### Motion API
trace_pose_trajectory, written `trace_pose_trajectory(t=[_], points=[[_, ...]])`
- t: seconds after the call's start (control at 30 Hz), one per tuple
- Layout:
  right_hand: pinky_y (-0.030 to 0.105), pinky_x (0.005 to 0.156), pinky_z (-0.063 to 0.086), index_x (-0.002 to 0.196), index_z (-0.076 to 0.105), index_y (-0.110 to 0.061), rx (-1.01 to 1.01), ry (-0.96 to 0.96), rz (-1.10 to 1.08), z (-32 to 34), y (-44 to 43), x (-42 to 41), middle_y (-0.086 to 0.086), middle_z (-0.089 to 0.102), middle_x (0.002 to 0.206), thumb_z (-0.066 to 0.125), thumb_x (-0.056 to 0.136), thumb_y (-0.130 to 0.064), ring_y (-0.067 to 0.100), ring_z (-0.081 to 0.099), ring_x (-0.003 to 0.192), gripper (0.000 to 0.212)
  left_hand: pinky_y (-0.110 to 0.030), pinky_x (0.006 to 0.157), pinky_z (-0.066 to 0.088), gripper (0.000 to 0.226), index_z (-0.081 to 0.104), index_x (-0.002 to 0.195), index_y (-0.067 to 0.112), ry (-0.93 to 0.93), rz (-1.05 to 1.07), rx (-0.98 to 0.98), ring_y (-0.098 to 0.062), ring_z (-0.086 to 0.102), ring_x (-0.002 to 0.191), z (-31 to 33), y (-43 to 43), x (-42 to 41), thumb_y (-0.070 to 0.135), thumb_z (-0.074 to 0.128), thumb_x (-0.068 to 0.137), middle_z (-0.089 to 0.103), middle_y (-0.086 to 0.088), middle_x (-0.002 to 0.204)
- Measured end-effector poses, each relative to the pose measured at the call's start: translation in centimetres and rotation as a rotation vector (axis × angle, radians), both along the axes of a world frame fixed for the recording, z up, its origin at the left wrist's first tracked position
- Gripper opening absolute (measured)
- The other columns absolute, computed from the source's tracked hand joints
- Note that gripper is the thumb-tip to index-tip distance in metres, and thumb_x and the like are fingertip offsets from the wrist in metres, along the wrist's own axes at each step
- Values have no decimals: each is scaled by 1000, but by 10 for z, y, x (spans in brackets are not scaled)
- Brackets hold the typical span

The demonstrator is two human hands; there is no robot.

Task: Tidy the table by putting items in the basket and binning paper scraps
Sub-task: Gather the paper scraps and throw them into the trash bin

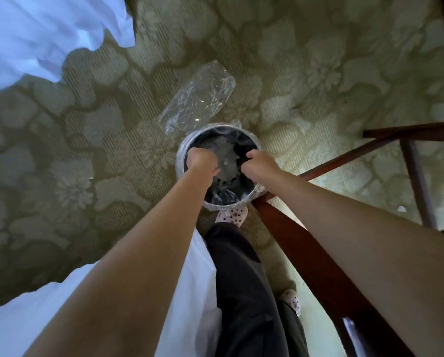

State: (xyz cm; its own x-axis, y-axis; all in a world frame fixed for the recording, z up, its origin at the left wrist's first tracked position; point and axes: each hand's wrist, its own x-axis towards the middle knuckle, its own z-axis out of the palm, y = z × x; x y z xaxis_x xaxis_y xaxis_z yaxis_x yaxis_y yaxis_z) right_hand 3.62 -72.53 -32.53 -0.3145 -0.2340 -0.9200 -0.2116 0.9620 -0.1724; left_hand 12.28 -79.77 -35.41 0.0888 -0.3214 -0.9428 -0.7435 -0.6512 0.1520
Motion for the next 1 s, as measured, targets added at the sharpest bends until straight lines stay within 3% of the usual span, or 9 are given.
trace_pose_trajectory(t=[0.07, 0.17, 0.27, 0.33, 0.47, 0.57, 0.7, 0.83, 1.0], points=[[36, 100, 43, 138, 38, -4, -35, 10, 44, 27, 3, -9, 18, 46, 137, 45, 93, -14, 34, 47, 124, 47, -21, 73, 43, 36, 47, 134, 11, -3, -546, -161, -19, 51, 123, 28, 0, -6, 15, 32, 102, 48, -3, 141], [33, 92, 44, 136, 40, -5, -99, 56, 30, 80, 5, -23, 15, 52, 132, 48, 92, -14, 31, 51, 118, 45, -11, 64, 51, 40, 39, 140, 10, 175, 45, -14, -8, 59, 105, 73, -12, -22, 7, 33, 101, 43, -9, 146], [32, 85, 45, 134, 43, -8, -252, 153, -111, 158, 11, -43, 12, 53, 132, 48, 92, -12, 24, 55, 108, 43, -11, 46, 45, 39, 43, 136, -3, 373, 244, -60, -7, 54, 68, 150, -9, -51, 1, 38, 98, 63, -13, 115], [29, 75, 49, 134, 43, -13, -411, 250, -220, 218, 23, -57, 9, 55, 131, 42, 94, -7, 21, 59, 99, 41, -11, 52, 49, 34, 47, 130, -6, 454, 173, -140, -10, 55, 66, 212, 1, -76, -1, 39, 98, 61, -4, 87], [19, 55, 46, 134, 45, -15, -676, 506, -345, 334, 72, -77, 8, 64, 118, 39, 94, -1, 23, 66, 84, 43, -24, 81, 53, 29, 54, 111, 7, 647, 38, -234, -21, 62, 94, 332, 34, -117, -9, 37, 94, 64, -11, 104], [10, 68, 45, 125, 53, -13, -781, 681, -555, 405, 130, -95, 1, 65, 112, 49, 89, -2, 19, 63, 96, 38, -22, 81, 52, 18, 56, 99, 14, 845, -132, -303, -14, 63, 86, 415, 79, -138, 0, 45, 94, 64, 0, 92], [30, 87, 50, 112, 60, -12, -897, 816, -739, 471, 210, -103, -1, 65, 102, 54, 88, -3, 13, 62, 93, 27, -23, 80, 53, 18, 59, 97, 14, 1052, -353, -394, -16, 66, 86, 492, 152, -155, 3, 46, 93, 67, 0, 90], [33, 80, 49, 101, 61, -16, -927, 956, -871, 508, 310, -98, 5, 69, 94, 55, 88, -3, 24, 67, 90, 19, -26, 80, 52, 20, 59, 96, 12, 1171, -570, -408, -15, 65, 77, 535, 245, -172, -2, 45, 92, 66, -1, 84], [14, 60, 44, 91, 59, -20, -894, 1087, -1038, 526, 460, -71, -5, 65, 84, 53, 88, -1, 17, 65, 76, 20, -30, 78, 51, 25, 58, 80, 20, 1231, -776, -349, -14, 62, 69, 560, 391, -179, -1, 49, 90, 63, 0, 77]])
